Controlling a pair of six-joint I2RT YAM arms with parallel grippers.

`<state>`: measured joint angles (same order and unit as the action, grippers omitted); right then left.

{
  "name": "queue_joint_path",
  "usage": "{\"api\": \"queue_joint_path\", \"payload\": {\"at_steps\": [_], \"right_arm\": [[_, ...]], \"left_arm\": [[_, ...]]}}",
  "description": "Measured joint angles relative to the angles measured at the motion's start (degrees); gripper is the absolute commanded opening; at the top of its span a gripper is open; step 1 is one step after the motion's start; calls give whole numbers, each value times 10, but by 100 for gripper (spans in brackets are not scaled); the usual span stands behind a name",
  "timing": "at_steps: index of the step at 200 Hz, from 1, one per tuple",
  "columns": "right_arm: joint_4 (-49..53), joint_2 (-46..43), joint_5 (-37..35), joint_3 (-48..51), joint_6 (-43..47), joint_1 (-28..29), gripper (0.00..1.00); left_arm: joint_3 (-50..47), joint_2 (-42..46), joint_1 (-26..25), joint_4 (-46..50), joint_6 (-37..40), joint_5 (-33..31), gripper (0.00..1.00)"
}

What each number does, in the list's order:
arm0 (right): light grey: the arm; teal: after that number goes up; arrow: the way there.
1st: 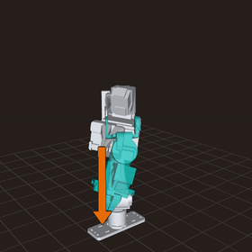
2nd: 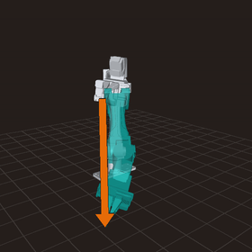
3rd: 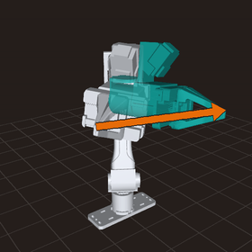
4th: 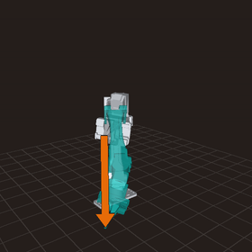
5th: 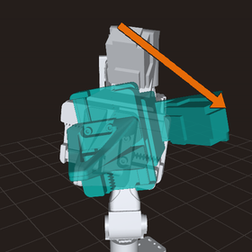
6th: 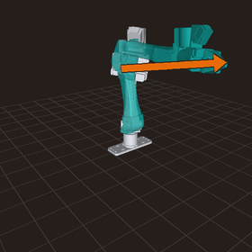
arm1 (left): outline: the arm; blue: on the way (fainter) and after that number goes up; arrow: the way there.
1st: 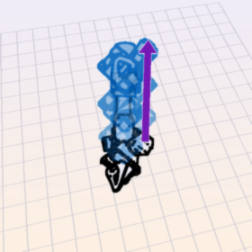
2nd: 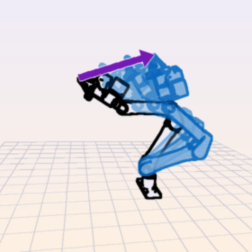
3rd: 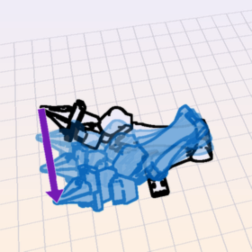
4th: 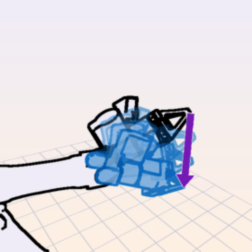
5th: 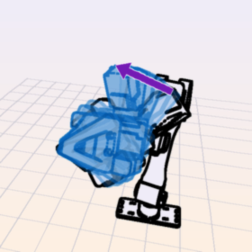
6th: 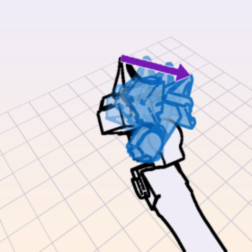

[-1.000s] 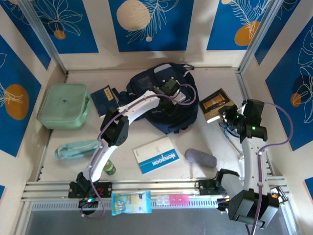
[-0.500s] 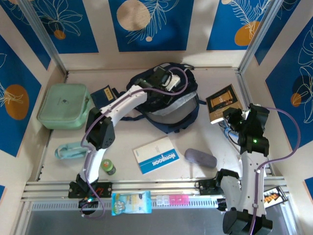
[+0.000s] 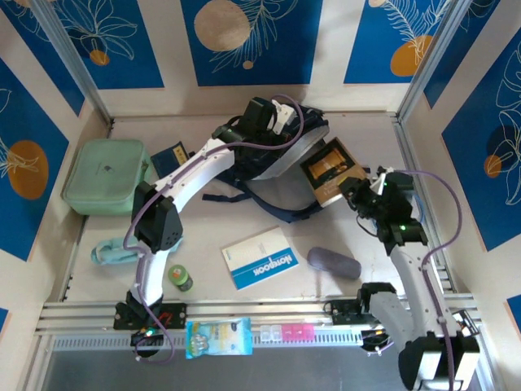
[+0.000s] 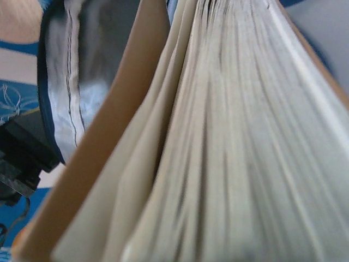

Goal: Pack the student bag

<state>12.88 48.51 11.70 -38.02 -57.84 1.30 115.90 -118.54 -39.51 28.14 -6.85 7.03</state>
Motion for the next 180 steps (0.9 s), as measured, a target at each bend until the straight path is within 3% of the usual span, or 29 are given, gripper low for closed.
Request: {"api": "queue_joint_path", "payload": {"at_steps": [23, 55, 148, 180], "right_arm": [[-76, 77, -13, 2, -13, 58, 10], [-173, 200, -19, -9, -35, 95, 9], [-352, 465, -22, -164, -113, 114, 9], [-367, 504, -13, -181, -121, 122, 10]], "left_arm": [[0, 0, 0, -7, -18, 7, 0], [0, 0, 8, -10, -38, 25, 0], [26, -24, 50, -24, -117, 104, 0], [29, -32, 55, -24, -128, 112, 0]]}}
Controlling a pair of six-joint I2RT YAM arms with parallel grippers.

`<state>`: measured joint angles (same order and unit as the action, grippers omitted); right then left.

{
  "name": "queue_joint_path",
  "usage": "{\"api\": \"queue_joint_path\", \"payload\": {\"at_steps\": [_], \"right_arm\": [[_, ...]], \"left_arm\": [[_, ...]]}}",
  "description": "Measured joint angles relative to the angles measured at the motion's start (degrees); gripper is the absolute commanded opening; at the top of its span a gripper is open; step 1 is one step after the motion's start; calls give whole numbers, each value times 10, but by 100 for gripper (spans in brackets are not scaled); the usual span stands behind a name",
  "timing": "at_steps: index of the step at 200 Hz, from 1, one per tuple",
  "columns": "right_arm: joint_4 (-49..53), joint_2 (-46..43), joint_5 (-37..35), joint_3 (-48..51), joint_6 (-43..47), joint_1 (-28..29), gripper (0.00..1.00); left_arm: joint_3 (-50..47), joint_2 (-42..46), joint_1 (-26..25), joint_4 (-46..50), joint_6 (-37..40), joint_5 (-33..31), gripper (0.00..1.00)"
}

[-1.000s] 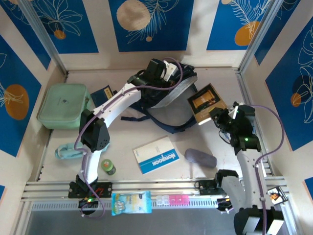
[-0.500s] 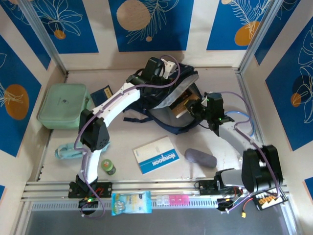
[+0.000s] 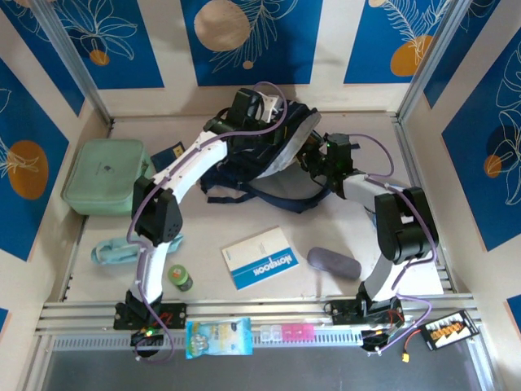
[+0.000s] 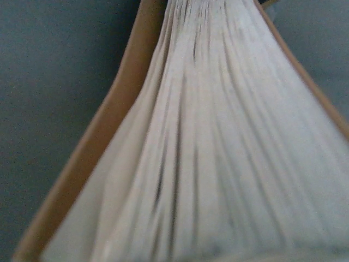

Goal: Pack the student bag

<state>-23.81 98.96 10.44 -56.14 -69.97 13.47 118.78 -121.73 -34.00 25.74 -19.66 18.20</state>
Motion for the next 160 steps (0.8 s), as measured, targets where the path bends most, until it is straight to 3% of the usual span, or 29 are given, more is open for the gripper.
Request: {"api": "queue_joint_path", "payload": {"at_steps": [33, 93, 160], "right_arm": [[-15, -11, 5, 3, 3, 2, 10], [40, -123, 6, 38, 39, -12, 10], [42, 35, 68, -51, 57, -4, 10]], "left_arm": [[1, -3, 3, 0, -5, 7, 0], [3, -4, 6, -4, -13, 24, 0], [4, -12, 8, -9, -26, 39, 0]]}}
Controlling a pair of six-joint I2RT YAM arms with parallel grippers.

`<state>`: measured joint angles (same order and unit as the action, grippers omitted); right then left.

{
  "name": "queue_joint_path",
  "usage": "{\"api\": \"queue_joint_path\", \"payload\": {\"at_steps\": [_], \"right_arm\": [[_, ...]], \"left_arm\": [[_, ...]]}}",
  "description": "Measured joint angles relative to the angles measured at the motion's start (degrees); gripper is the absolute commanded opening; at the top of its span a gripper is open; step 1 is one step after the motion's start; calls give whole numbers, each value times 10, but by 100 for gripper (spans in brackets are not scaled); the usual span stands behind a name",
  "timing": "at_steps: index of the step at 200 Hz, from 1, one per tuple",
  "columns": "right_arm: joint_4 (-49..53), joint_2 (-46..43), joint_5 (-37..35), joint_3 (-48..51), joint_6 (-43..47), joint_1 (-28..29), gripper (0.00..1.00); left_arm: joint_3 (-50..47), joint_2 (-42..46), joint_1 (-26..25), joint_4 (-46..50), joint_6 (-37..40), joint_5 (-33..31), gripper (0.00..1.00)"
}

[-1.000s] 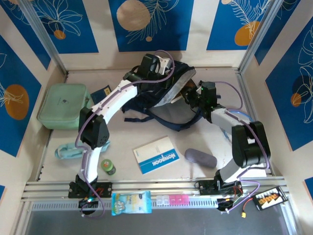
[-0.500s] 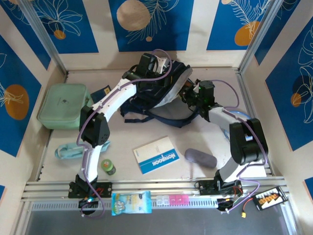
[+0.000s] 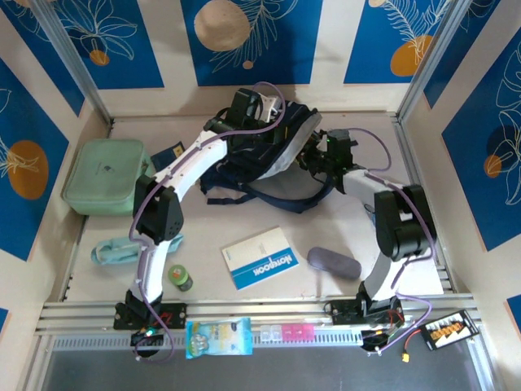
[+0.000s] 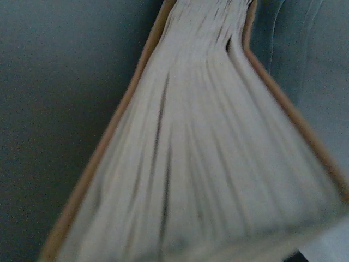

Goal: Pack the student bag

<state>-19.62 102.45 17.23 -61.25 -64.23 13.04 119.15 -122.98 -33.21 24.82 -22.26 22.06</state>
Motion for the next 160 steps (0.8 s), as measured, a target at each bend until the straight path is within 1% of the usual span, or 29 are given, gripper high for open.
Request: {"api": "queue_joint_path", "payload": {"at_steps": [17, 38, 66, 92, 116, 136, 160], "right_arm": [[0, 55, 17, -38, 5, 1, 11], [-3, 100, 22, -62, 5, 1, 12], [5, 127, 18, -90, 3, 7, 13], [22, 156, 8, -151, -1, 19, 14], [37, 192, 1, -202, -13, 23, 18], [54, 214, 2, -230, -24, 23, 27], [96, 221, -7, -249, -26, 22, 45]], "left_arm": [[0, 0, 0, -3, -3, 1, 0], [0, 0, 0, -6, -7, 3, 0], [0, 0, 0, -16, -15, 5, 0], [0, 0, 1, -22, -17, 5, 0], [0, -2, 2, -30, -17, 6, 0], [0, -4, 6, -30, -17, 6, 0], [0, -7, 9, -34, -17, 6, 0]]}}
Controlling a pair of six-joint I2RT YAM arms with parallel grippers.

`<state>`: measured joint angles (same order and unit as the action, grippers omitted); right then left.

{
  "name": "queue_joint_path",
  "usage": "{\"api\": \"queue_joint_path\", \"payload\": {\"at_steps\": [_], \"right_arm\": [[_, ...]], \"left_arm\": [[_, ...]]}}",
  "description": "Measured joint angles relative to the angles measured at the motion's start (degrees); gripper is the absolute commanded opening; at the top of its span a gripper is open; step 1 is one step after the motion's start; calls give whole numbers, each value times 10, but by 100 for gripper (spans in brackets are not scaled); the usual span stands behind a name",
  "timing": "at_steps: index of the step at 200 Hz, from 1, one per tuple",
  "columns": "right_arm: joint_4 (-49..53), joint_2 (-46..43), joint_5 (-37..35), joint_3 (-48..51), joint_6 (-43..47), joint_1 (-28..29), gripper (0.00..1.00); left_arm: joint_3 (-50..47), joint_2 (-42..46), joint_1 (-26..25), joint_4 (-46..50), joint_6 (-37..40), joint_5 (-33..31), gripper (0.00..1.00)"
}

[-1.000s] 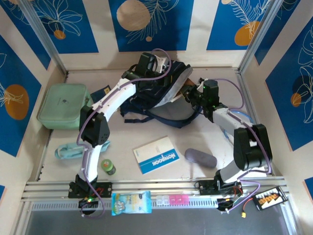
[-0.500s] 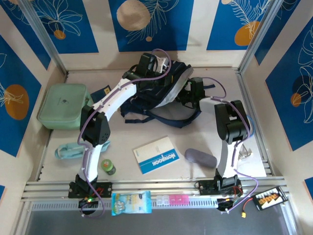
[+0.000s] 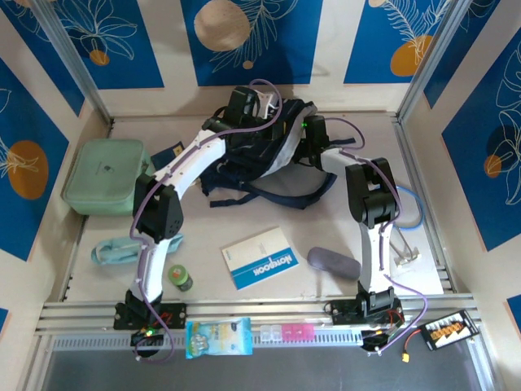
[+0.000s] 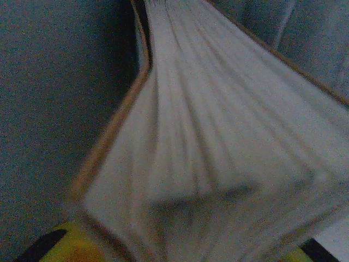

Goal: Pack the student bag

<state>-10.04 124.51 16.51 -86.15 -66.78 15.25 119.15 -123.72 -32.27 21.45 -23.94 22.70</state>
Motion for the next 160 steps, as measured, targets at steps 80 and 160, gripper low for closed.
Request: {"api": "queue_joint_path", "payload": {"at_steps": [80, 160], "right_arm": [[83, -191, -15, 167, 30, -40, 68], [157, -511, -126, 391, 49, -107, 69]], "left_arm": [[0, 0, 0, 0, 2, 0, 0], [-98, -7, -8, -92, -6, 3, 29]]}}
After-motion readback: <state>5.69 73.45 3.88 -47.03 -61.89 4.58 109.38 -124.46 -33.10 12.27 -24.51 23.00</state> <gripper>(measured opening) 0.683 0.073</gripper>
